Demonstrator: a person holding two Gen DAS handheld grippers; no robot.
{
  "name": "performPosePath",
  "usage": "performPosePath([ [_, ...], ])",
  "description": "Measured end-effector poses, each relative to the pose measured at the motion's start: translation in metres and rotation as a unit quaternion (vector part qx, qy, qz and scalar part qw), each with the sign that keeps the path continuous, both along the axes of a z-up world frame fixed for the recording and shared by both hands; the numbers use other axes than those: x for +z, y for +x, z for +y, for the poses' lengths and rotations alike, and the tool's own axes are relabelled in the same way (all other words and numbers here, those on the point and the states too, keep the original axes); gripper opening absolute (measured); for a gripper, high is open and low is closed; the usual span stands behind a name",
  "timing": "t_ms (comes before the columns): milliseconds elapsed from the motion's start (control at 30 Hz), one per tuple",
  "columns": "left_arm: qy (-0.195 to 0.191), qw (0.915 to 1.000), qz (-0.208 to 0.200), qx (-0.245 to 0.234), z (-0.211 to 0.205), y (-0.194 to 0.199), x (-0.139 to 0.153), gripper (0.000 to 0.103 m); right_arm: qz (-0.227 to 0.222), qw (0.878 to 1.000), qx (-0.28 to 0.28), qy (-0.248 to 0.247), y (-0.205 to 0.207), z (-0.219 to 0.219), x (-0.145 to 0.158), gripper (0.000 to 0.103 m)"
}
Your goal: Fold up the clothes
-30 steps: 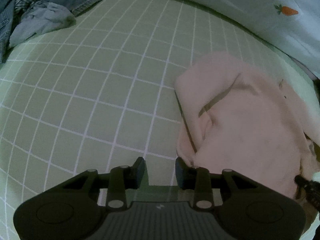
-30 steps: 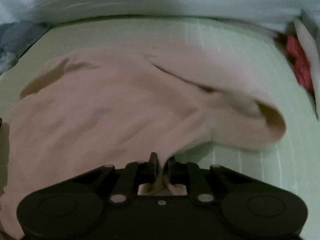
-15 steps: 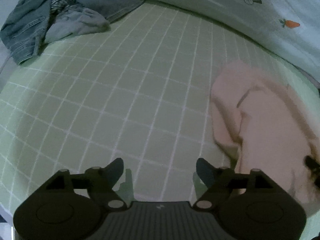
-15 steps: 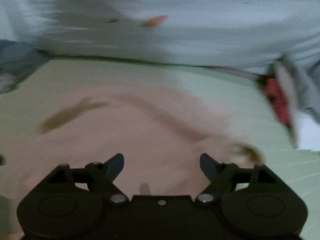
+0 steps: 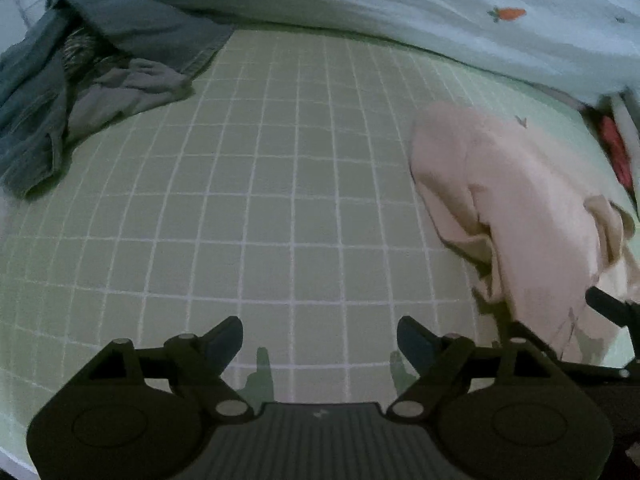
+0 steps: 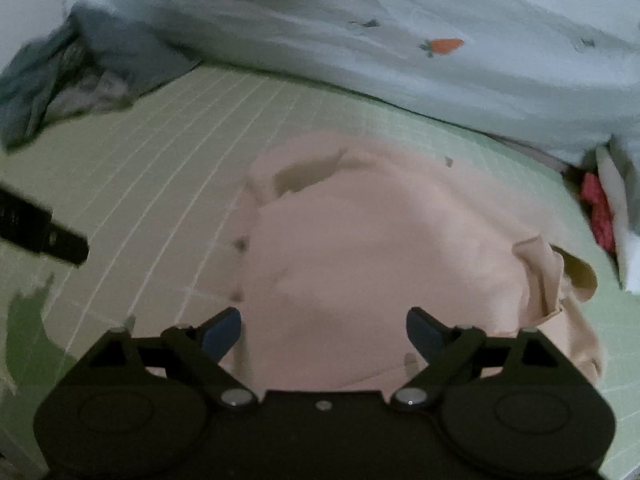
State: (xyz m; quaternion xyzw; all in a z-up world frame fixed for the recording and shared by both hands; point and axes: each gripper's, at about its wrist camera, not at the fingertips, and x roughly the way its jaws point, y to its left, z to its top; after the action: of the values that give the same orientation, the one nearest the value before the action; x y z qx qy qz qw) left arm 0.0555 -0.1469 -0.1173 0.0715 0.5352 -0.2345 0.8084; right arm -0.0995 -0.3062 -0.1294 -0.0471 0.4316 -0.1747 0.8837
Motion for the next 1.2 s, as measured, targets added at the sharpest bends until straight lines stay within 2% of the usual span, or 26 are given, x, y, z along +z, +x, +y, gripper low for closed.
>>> performPosePath([
  [100,-0.004,0.9999,0.001,-0.015,0.002,0.000,0.000,0.085,0.025,0.999,-0.019,-0.018,0.002,0.010,-0.010,0.085],
  [200,-0.009,0.9995,0.002,-0.031,0.003,0.000,0.000,0.085,0.041,0.997,-0.057,-0.017,0.002,0.004,-0.013,0.070],
  [233,-0.010,0.9993,0.002,-0.036,0.004,0.001,0.000,0.085,0.040,0.997,-0.068,-0.009,0.001,0.000,-0.013,0.061],
  [267,-0.012,0.9991,0.003,-0.041,0.004,0.001,0.000,0.085,0.036,0.997,-0.074,-0.003,-0.001,-0.003,-0.012,0.045],
  [300,-0.013,0.9988,0.003,-0.046,0.005,0.001,0.000,0.085,0.025,0.997,-0.073,0.002,-0.004,-0.005,-0.009,0.034],
  [333,-0.015,0.9986,0.003,-0.052,0.005,0.001,0.000,0.085,0.014,0.998,-0.068,0.002,-0.008,-0.008,-0.006,0.014],
  [367,-0.016,0.9983,0.004,-0.057,0.006,0.001,0.000,0.085,0.002,0.998,-0.067,-0.002,-0.010,-0.011,-0.002,0.004],
  [567,-0.034,0.9969,-0.007,-0.070,-0.020,-0.012,0.007,0.085,-0.088,0.992,-0.080,-0.028,-0.021,-0.050,0.043,0.003],
  [733,-0.049,0.9963,-0.002,-0.070,-0.062,-0.029,0.007,0.085,-0.140,0.984,-0.102,-0.047,-0.027,-0.124,0.081,0.003],
  [833,-0.049,0.9963,0.007,-0.070,-0.095,-0.041,-0.001,0.085,-0.138,0.983,-0.116,-0.034,-0.030,-0.173,0.080,0.003],
  [933,-0.043,0.9971,0.022,-0.058,-0.125,-0.051,-0.015,0.085,-0.124,0.987,-0.107,-0.006,-0.032,-0.205,0.069,0.003],
  [1200,-0.028,0.9990,0.032,0.011,-0.167,-0.055,-0.039,0.081,-0.083,0.996,-0.042,0.014,-0.041,-0.234,0.036,0.004],
])
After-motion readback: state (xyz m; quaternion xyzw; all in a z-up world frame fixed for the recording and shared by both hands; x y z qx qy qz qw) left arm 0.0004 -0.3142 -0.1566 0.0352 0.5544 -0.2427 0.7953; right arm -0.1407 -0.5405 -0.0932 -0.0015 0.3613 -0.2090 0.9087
